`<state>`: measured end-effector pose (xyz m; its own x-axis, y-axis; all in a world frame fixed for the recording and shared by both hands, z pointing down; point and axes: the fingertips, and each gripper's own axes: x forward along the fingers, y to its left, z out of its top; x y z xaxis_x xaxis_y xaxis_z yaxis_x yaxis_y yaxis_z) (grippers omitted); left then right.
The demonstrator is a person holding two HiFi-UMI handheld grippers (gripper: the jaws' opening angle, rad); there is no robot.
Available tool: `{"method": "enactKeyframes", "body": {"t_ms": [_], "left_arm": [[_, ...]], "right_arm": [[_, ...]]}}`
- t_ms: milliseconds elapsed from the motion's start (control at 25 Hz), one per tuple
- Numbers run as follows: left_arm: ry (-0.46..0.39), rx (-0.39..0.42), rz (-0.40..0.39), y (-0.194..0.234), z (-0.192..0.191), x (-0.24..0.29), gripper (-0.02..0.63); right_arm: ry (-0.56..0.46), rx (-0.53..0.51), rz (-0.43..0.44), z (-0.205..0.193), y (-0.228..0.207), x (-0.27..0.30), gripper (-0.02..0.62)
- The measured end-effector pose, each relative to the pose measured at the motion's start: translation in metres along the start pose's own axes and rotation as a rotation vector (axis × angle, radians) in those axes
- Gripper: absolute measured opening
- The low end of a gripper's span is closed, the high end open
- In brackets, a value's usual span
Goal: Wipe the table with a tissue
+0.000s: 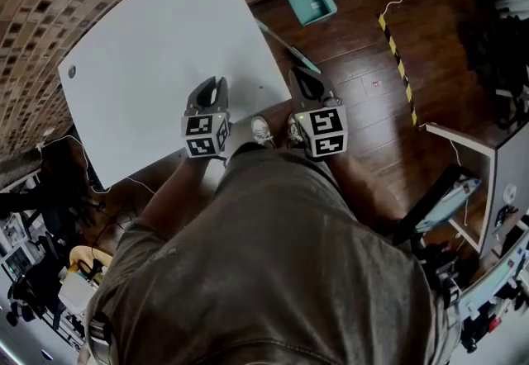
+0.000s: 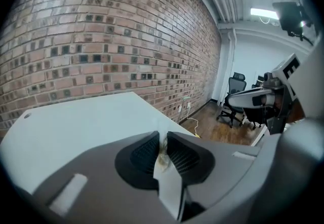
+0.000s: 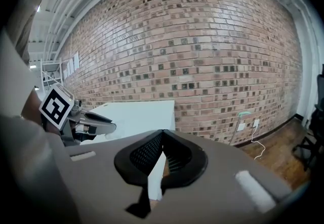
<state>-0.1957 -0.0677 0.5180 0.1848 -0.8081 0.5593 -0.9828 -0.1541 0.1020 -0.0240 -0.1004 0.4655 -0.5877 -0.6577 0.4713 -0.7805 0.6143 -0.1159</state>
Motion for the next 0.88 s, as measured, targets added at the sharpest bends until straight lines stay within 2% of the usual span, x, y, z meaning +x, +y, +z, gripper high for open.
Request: {"method": "enactKeyframes", "body": {"t_ms": [240, 480, 880], "left_arm": [[0.03, 0.001, -0.006, 0.001, -0.012, -0.006, 0.048], [0.084, 0.003, -0.016, 0.004, -0.029, 0.003, 0.048], [0.197, 0.057, -0.052, -0.007, -0.053, 0.033, 0.048]], "right_arm": [[-0.004, -0.005, 0.005, 0.002, 0.006, 0.0, 0.014], [0.042, 0.005, -0.004, -0.012, 0.005, -0.002, 0.015], [0.052, 0.044, -0.026, -0.019, -0.008, -0.003, 0.015]]}}
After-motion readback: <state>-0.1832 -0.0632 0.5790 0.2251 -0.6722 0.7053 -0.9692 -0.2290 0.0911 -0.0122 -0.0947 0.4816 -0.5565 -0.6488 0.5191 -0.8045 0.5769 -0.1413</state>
